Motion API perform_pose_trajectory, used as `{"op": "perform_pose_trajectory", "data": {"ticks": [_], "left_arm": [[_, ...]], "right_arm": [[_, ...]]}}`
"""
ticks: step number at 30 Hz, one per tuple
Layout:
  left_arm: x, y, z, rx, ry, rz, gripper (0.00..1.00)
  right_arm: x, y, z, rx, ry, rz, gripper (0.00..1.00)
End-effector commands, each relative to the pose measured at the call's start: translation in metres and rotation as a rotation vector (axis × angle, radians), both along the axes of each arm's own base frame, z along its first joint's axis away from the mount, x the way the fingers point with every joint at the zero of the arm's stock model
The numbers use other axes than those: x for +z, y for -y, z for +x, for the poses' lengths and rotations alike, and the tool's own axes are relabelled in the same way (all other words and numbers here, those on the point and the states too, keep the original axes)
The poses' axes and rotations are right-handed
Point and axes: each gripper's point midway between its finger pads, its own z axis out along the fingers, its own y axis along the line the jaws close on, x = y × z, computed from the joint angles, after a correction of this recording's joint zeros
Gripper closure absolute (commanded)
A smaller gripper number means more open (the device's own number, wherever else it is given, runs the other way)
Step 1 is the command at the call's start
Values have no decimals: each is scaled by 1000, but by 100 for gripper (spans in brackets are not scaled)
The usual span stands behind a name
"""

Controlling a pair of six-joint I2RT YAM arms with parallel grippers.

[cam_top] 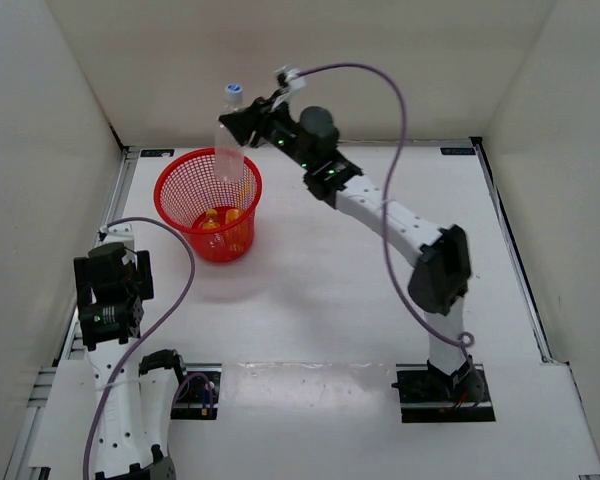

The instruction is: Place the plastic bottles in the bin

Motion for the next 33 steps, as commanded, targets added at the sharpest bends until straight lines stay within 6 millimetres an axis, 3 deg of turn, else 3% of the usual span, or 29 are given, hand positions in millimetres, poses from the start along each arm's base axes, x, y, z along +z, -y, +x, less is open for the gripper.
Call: {"op": "perform_pose_trajectory", "data": {"ticks": [1,3,6,7,9,12,15,16,17,18,20,23,24,25,26,28,29,31,32,33], "left_arm": [[-6,-3,-6,39,3,-10,0],[-4,-3,-7,39,12,-8,0],[-8,-1,-6,31,4,-16,0],[-12,-1,-7,31,-5,-18,0],[-17,-1,-8,31,-17,-21,0],[-21,1,-7,21,-24,-31,0],[-22,4,-6,7,-22,-42,0],[-23,4,-7,7,-31,-44,0],[-23,6,-7,0,-30,-50,0],[-25,6,-8,0,-39,-52,0],[-31,11,-8,-31,-57,-71,0],[-33,16,-8,-60,-70,-79,0],[-39,19,-9,-71,-85,-94,0],[-41,21,-10,-80,-84,-102,0],[-41,21,-10,-80,-84,-102,0],[-50,26,-10,-103,-102,-120,0],[-51,26,-11,-103,-111,-122,0],[-62,30,-13,-126,-142,-128,0],[-62,30,-13,-126,-142,-128,0],[-62,31,-12,-135,-142,-128,0]], "right_arm": [[-12,-44,0,34,-59,57,90],[-27,-61,8,24,-81,27,83],[-59,-69,8,19,-131,-40,39],[-53,-65,6,16,-115,-44,18],[-53,-64,0,11,-74,-86,4],[-32,-60,-17,8,22,-140,0],[7,-47,-39,4,92,-143,0],[32,-31,-49,-7,110,-115,0],[23,-25,-50,-19,96,-145,0],[51,1,-61,-61,111,-108,0],[54,37,-78,-107,124,-130,0],[38,86,-82,-198,103,-166,0],[19,123,-85,-265,73,-190,0],[8,143,-86,-302,50,-196,0],[19,186,-93,-372,59,-168,0],[-14,233,-89,-503,-22,-189,0],[-44,273,-91,-597,-74,-212,0],[-93,317,-95,-719,-200,-268,0],[-99,351,-106,-801,-217,-248,0],[-153,372,-112,-865,-311,-343,0]]}}
